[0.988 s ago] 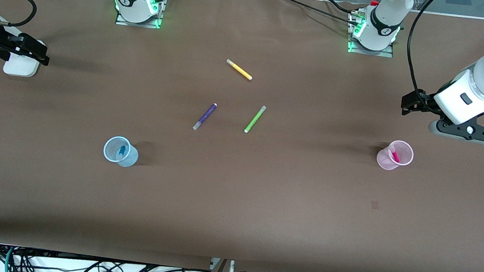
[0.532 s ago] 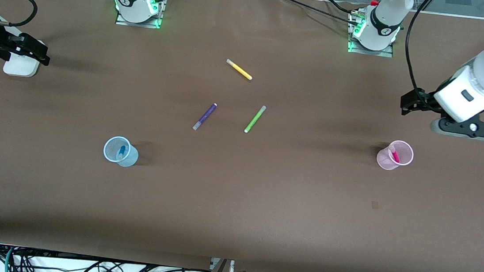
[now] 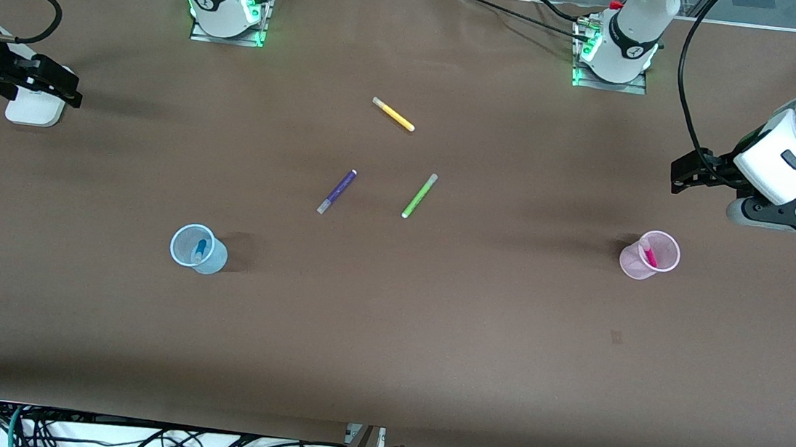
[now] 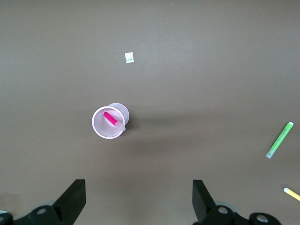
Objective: Place pink and blue markers in matching cups
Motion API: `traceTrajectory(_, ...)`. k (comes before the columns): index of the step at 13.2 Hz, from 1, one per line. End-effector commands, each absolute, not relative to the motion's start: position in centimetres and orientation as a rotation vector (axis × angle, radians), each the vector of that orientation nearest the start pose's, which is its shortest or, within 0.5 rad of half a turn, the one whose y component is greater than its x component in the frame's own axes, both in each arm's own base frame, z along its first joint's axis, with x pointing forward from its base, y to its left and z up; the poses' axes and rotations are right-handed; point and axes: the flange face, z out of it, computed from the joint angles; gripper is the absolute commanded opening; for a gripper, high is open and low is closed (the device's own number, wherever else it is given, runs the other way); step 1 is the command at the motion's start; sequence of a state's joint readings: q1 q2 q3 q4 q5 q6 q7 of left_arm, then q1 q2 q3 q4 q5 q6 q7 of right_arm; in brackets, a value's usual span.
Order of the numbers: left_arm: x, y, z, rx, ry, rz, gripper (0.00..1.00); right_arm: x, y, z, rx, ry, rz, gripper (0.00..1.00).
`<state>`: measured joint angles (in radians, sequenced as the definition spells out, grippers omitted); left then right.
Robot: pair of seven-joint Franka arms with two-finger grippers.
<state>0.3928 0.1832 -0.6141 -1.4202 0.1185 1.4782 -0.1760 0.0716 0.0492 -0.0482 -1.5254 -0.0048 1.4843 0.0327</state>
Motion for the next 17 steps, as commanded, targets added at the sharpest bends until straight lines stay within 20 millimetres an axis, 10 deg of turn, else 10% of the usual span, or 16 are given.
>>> traceTrajectory(1,58.9,-8.4,60.4,-3.106,0.051,0.143,1.00,56.1,1.7,61.5,-3.156,0.013,0.135,1.00)
traceTrajectory(4,58.6,-10.3,59.9,-3.088,0.063,0.177,1.00,56.1,1.6,61.5,-3.158,0.013,0.135,1.00)
traceTrajectory(13,54.9,-8.5,60.6,-3.158,-0.049,0.073,1.00,56.1,1.6,61.5,-3.161,0.011,0.135,1.00)
traceTrajectory(17,56.2,-7.6,59.3,-3.163,-0.083,0.138,1.00,56.1,1.7,61.5,-3.161,0.009,0.135,1.00)
